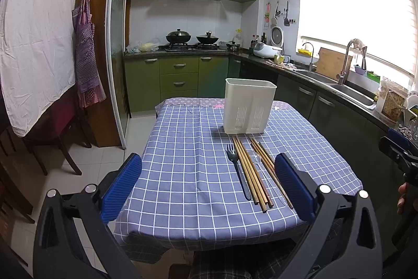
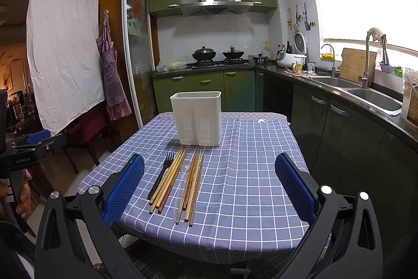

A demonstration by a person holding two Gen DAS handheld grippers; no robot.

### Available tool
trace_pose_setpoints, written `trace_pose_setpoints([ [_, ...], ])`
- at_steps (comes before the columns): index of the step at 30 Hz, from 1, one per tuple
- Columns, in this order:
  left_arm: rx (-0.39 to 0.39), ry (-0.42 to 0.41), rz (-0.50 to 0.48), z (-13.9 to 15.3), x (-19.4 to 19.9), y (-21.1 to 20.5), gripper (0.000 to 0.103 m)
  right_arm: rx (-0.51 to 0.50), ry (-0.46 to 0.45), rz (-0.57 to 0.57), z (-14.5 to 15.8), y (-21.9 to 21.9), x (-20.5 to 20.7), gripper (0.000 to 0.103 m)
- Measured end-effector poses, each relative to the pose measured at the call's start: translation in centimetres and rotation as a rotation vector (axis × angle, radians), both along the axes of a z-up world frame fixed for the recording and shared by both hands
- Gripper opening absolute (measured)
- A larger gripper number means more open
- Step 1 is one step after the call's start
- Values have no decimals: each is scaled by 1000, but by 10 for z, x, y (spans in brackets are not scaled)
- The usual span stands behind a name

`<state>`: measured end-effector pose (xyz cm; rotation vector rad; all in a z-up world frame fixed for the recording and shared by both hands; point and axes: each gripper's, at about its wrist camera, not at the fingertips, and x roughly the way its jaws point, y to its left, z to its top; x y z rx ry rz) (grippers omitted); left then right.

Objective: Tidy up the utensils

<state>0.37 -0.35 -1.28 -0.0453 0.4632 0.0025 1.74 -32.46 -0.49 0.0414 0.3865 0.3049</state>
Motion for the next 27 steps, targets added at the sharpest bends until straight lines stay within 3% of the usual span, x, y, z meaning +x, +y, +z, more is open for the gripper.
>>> trace_pose_setpoints([
  [27, -4, 21, -12, -5, 2, -2, 97, -4, 6, 5, -1, 2, 2, 99],
])
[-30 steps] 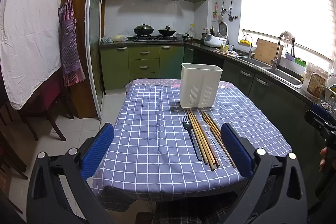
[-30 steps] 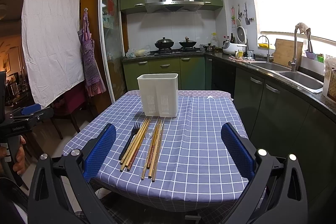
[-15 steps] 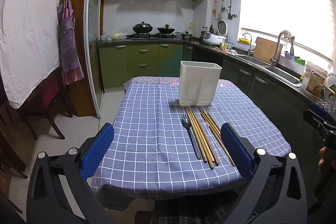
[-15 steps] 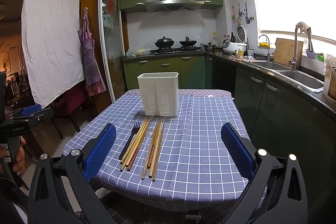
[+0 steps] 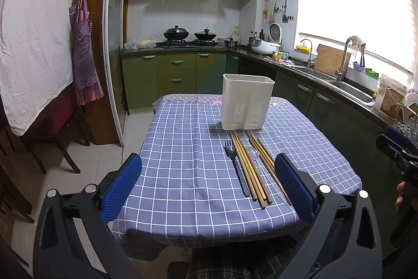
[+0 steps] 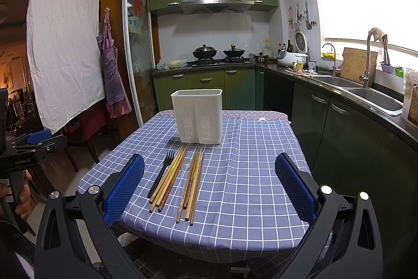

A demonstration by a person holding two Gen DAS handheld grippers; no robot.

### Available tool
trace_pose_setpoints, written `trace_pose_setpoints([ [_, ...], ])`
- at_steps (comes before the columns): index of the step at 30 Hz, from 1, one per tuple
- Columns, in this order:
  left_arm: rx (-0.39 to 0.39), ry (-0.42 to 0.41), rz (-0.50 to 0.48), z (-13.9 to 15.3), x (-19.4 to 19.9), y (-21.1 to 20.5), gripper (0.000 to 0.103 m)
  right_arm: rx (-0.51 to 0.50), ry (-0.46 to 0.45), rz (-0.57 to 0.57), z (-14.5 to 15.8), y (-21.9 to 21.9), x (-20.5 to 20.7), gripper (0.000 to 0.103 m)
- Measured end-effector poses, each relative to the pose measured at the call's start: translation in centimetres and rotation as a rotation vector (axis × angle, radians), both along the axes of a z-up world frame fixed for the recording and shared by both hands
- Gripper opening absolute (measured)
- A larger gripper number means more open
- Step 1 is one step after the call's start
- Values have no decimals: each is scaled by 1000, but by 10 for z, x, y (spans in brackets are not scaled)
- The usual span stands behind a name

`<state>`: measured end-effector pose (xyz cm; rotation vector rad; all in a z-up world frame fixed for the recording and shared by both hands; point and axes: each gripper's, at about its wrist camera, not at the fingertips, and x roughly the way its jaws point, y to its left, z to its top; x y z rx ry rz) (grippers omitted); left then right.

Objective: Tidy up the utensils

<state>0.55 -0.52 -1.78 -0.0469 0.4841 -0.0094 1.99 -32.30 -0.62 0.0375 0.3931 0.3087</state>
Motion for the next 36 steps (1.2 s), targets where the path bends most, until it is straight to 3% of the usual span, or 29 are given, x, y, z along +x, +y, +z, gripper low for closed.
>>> trace_pose_setpoints([
  [36, 15, 24, -14, -1, 5, -7, 97, -7, 17, 0, -4, -3, 6, 99],
])
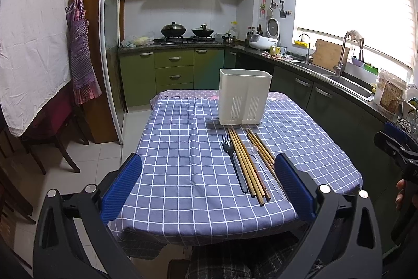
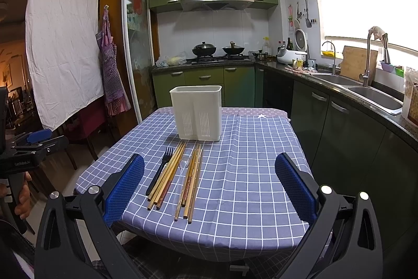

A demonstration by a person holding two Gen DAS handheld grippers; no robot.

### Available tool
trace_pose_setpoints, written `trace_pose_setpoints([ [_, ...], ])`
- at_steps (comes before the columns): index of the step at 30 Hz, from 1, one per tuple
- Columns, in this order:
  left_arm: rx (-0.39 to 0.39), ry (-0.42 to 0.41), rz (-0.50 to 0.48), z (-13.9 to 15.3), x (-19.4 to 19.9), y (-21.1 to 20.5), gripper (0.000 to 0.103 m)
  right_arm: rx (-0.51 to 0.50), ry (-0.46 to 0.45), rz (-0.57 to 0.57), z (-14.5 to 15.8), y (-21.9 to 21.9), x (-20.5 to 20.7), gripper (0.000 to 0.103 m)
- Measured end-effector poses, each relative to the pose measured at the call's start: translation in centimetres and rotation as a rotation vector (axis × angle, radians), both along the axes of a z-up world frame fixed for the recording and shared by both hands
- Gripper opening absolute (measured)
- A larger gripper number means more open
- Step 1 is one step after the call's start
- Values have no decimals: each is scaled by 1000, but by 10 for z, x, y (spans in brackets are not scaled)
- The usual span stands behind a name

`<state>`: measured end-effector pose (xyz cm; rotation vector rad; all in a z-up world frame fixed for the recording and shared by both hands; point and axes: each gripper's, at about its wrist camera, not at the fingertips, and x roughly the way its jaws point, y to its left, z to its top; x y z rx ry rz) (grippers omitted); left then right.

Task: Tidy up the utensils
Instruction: 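Grasp the black fork with the left tool while the right tool grasps the clear spoon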

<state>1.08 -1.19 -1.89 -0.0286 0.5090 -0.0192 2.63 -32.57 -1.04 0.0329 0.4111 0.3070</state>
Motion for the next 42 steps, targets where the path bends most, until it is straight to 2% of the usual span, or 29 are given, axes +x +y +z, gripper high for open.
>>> trace_pose_setpoints([
  [4, -10, 20, -16, -2, 7, -1, 97, -2, 11, -1, -2, 0, 4, 99],
  [6, -28, 55, -29, -4, 20, 0, 97, -17, 12, -4, -2, 0, 8, 99],
  [10, -38, 172, -36, -11, 64, -3, 97, -142, 35, -57, -4, 5, 35, 99],
  [12, -12, 253, -22, -18, 94, -8, 97, -162, 70, -68, -6, 3, 54, 99],
  [15, 15, 363, -20, -35, 136, -16, 97, -143, 192, -66, -15, -6, 95, 99],
  [17, 4, 440, -35, -50, 161, -20, 97, -100, 306, -42, -25, -13, 124, 99],
  [19, 8, 523, -35, -66, 185, -26, 97, -68, 379, -20, -35, -17, 143, 99],
  [21, 13, 564, -48, -77, 200, -33, 97, -77, 423, -29, -43, -18, 157, 99],
  [24, 6, 600, -33, -88, 217, -39, 85, -78, 472, -25, -54, -16, 173, 99],
  [25, -1, 615, -37, -90, 221, -41, 75, -66, 503, -24, -58, -17, 178, 99],
  [26, -12, 631, -38, -92, 224, -42, 68, -60, 524, -20, -60, -17, 178, 96],
  [28, -40, 661, -31, -98, 231, -43, 65, -53, 543, -15, -65, -16, 183, 92],
  [30, -52, 682, -25, -104, 236, -44, 55, -62, 554, -17, -68, -13, 187, 86],
  [31, -62, 698, -25, -108, 238, -44, 47, -68, 557, -7, -70, -10, 188, 85],
  [34, -72, 728, -24, -116, 243, -47, 41, -95, 548, -4, -70, -5, 188, 85],
  [37, -69, 747, -17, -123, 247, -52, 26, -122, 535, 1, -69, 1, 187, 84],
  [42, -44, 754, -1, -133, 255, -59, 19, -138, 514, 11, -66, 5, 185, 79],
])
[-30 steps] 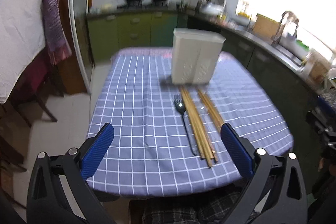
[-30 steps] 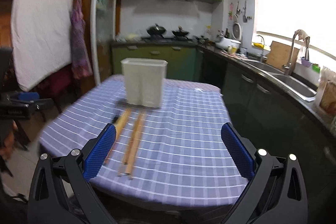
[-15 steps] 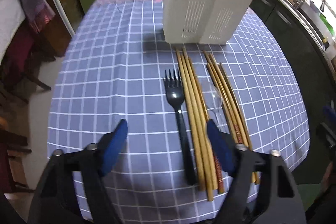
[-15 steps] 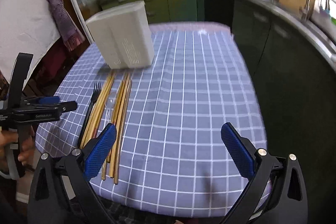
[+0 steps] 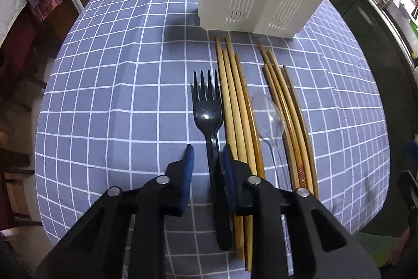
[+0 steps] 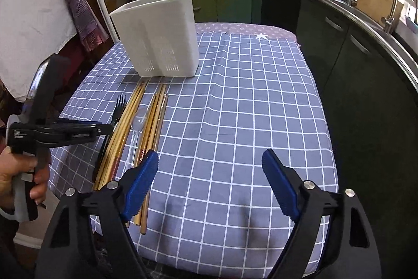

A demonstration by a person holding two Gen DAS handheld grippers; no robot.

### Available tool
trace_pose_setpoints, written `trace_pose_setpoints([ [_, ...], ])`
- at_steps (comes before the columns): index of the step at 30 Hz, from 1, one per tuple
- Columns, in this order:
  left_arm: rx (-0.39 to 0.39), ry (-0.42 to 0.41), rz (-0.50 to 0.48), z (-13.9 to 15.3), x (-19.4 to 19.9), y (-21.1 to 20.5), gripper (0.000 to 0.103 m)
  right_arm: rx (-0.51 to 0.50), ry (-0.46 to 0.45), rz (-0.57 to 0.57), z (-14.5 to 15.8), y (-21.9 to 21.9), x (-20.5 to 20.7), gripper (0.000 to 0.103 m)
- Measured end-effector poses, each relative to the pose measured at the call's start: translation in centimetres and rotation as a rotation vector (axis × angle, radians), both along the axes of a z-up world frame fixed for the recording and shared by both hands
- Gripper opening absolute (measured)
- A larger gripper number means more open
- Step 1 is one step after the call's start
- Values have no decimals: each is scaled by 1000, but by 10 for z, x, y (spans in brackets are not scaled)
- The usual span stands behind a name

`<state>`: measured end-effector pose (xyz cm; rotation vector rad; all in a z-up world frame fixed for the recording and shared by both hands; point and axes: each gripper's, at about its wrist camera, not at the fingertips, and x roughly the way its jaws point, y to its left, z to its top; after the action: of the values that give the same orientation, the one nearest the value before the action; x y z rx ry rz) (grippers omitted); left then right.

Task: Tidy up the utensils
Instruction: 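Grasp the black fork with the left tool while the right tool grasps the clear spoon, then lower the fork into the white holder with the left tool while the right tool drops the spoon in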

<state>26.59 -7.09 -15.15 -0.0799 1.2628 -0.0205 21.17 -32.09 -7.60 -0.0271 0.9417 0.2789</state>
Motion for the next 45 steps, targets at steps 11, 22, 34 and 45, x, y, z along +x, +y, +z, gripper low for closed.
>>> trace_pose_setpoints([
  [11, 47, -60, 14, 2, 8, 7, 9, 0, 52, 93, 2, 26, 10, 66],
  [22, 13, -403, 33, 85, -53, 30, 9, -17, 297, 250, -28, 112, 54, 23],
  [34, 10, -479, 5, 115, -85, 34, 9, -103, 393, 252, -70, 147, 75, 14],
  [45, 20, -481, -14, 110, -86, 28, 9, -172, 405, 241, -76, 162, 86, 13],
])
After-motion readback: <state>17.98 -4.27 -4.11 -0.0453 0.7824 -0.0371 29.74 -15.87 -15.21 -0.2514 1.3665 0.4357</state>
